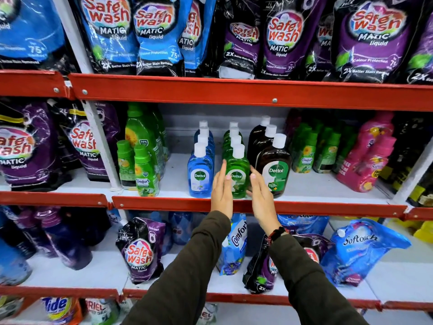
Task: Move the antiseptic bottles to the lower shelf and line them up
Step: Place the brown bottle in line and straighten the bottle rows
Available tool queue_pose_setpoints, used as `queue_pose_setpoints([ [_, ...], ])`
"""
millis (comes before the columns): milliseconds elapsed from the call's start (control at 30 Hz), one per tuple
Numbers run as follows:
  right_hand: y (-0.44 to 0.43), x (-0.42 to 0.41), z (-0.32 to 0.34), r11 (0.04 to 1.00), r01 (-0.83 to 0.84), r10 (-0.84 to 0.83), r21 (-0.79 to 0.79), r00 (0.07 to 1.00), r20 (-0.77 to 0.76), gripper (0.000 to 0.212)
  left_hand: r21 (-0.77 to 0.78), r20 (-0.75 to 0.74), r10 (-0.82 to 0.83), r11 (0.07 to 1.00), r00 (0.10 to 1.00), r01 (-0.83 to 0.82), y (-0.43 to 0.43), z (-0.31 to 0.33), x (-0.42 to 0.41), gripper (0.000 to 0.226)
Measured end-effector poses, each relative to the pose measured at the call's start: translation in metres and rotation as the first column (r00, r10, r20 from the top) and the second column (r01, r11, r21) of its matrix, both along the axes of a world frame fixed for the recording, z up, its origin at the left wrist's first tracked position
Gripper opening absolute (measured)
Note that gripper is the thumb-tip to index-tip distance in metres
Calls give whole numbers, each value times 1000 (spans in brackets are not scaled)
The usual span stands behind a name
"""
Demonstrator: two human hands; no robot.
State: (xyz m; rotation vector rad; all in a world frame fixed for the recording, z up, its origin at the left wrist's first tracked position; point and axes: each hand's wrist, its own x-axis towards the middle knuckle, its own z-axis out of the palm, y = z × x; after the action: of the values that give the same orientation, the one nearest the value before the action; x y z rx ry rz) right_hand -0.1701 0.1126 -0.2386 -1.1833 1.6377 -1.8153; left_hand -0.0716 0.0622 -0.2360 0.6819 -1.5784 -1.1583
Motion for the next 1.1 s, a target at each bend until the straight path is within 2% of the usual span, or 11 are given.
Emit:
queue_pose_setpoints([
  [200,-1,-1,-3,1000,-21,21,-5,1000,18,65,4,16,-1,1000,1000,1,-1,-2,2,46],
  [300,0,0,0,1000,-23,23,0,1000,3,73,2,33,-13,1000,999,13,-1,-1,2,50],
  [367,2,4,0,1000,6,-6,-7,999,-39,66,-20,52,-8,1000,999,9,1,-4,3,50],
  [433,5,10,-4,995,79,-84,-63,993,-80,48,-92,44,50,995,998,-45,6,-8,9,47],
  [500,8,19,-7,976,163,-176,-143,981,-85,34,-247,24,172,956,985,-161,10,-11,20,42],
  [600,4,36,-10,954,178,-196,-240,979,-52,27,-392,-23,338,863,941,-319,7,-11,39,38],
  [667,-2,51,-5,967,103,-117,-235,992,-48,33,-351,-75,388,852,919,-388,-4,-9,49,40],
  [733,-10,66,0,983,22,-35,-184,997,-67,46,-231,-103,386,887,917,-399,-17,-9,57,46],
  [867,-28,84,3,999,-36,34,-32,996,-84,52,-23,3,282,959,959,-282,-38,-6,75,55],
  [967,-33,88,4,997,-48,51,55,998,-49,51,6,104,197,980,975,-199,-49,-3,81,53],
  [1100,-38,83,-4,997,-64,64,49,998,-9,83,3,138,148,989,979,-150,-52,-2,81,51],
])
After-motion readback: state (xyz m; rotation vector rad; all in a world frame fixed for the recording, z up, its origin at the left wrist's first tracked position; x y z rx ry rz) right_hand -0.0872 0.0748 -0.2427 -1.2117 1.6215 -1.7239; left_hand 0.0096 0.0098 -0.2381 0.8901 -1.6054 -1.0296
